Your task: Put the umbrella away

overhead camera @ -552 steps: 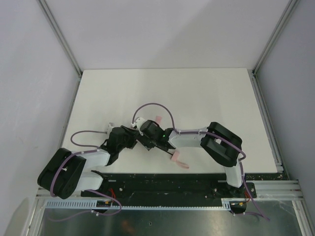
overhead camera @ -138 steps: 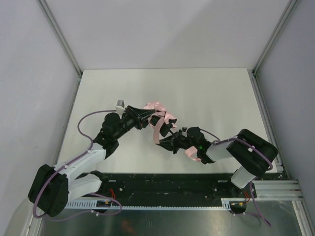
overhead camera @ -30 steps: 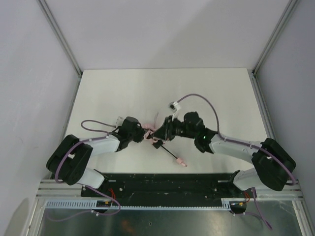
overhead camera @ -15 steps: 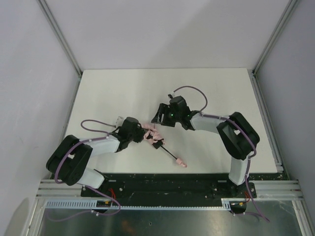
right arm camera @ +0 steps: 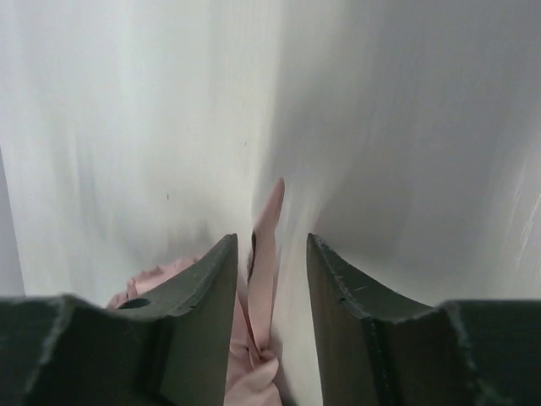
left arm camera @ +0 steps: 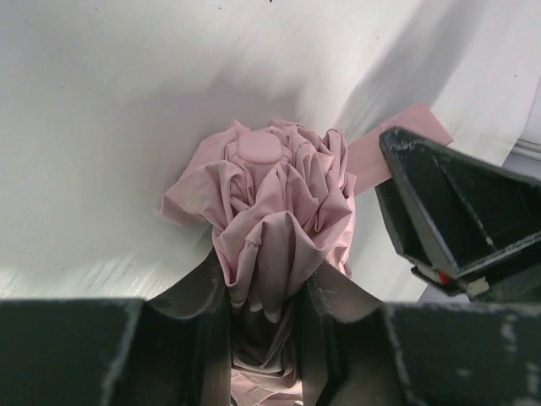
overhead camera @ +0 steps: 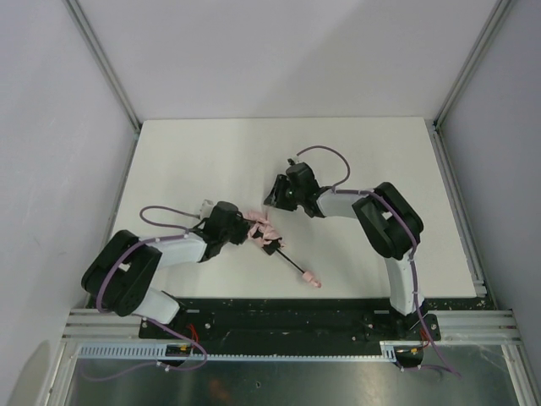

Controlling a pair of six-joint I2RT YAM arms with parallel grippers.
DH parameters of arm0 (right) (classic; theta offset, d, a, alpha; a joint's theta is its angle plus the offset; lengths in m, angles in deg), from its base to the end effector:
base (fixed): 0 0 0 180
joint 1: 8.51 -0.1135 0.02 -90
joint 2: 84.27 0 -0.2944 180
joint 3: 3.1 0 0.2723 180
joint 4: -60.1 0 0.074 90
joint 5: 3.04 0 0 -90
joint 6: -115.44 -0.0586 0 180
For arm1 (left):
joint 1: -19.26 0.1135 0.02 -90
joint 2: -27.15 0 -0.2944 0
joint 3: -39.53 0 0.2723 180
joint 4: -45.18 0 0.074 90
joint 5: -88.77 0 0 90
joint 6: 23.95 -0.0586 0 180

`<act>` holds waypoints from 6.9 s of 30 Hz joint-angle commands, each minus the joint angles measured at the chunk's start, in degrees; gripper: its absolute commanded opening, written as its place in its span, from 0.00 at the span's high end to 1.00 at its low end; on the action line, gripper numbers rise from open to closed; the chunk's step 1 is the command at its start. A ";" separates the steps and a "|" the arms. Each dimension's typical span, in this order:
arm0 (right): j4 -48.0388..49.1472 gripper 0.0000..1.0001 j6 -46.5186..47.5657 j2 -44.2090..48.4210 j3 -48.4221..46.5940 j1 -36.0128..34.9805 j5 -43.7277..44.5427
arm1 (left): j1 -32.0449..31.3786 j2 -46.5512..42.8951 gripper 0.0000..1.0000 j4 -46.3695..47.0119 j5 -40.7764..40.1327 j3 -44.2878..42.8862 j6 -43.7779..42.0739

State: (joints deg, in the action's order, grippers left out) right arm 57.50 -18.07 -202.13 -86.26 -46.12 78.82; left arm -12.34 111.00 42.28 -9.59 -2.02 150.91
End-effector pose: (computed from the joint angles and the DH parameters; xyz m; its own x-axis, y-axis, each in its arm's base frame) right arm 0.3803 0.3034 0.1388 -0.8255 0.2244 -0.5178 -0.1724 0.7735 0.6099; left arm 0.2454 -0.1410 0.1293 -0.4836 -0.8594 -0.1659 -0.5633 0.4506 -0.6926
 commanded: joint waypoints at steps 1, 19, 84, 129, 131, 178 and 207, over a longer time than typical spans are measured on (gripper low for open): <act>3.10 0.63 -0.04 -2.75 -3.24 0.96 -0.17 | -0.22 3.69 1.00 -10.18 -3.39 3.06 -4.24; 67.07 1.00 -38.44 7.40 15.79 6.04 -35.38 | 6.05 6.33 1.00 -10.26 0.43 1.34 -1.47; 16.85 1.00 26.44 17.36 29.64 -31.09 -8.59 | 5.45 5.33 1.00 -13.35 1.72 -0.67 -2.17; -18.27 1.00 44.25 -3.03 14.27 -34.91 21.13 | 9.62 13.88 1.00 -23.01 7.27 -13.58 -14.73; -19.31 1.00 45.52 -3.48 14.05 -35.04 22.97 | 9.91 14.96 1.00 -23.87 7.52 -14.85 -15.82; 5.65 0.35 15.14 23.28 14.39 -19.34 -32.76 | 11.74 15.49 1.00 -32.35 6.50 -21.63 -21.25; -29.15 0.29 17.39 57.09 20.34 -2.52 -9.45 | -2.34 -30.43 1.00 25.96 -21.33 -6.18 -75.84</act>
State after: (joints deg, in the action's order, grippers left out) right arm 27.40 -0.82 -147.79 -65.85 -49.07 66.30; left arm -8.45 80.73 38.21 -18.93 -15.29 94.47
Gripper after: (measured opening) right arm 0.709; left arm 0.303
